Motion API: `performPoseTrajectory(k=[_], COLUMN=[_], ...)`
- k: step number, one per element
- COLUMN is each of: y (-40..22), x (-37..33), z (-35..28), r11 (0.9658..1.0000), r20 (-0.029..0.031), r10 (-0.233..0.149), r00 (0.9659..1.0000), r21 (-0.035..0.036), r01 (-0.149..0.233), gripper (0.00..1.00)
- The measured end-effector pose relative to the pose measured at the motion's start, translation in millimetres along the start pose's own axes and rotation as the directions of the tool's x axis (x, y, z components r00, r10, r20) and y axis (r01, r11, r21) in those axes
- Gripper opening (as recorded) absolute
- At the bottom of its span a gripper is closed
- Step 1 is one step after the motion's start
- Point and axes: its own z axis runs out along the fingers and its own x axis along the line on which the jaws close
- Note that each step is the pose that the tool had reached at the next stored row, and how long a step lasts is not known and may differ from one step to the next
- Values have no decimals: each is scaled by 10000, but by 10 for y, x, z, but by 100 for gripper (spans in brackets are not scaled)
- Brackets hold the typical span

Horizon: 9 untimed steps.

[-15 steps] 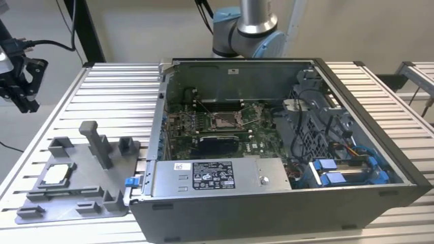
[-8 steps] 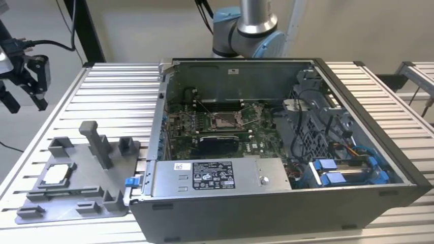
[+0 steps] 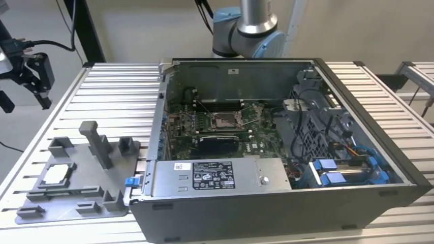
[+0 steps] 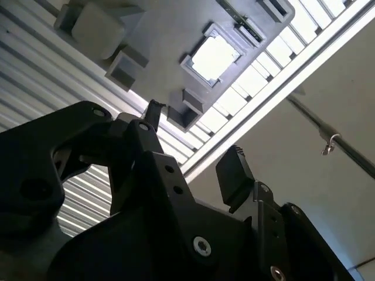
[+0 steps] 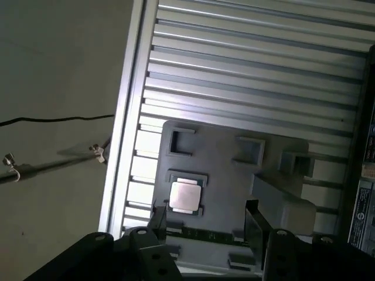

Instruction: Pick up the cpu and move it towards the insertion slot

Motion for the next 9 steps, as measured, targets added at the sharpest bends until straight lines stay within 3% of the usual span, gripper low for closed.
performPoseTrajectory(k=[4,5,6,9], y=[-2,-2,-3,-3], x=[0,0,0,6], z=[47,63,97,144], r11=[9977,9962,9925,9870], r20=[23,29,43,56], r10=[681,869,1224,1605], r00=[9977,9962,9925,9870], r21=[-1,-1,-3,4], r01=[-681,-869,-1224,-1605], gripper=[100,100,100,100])
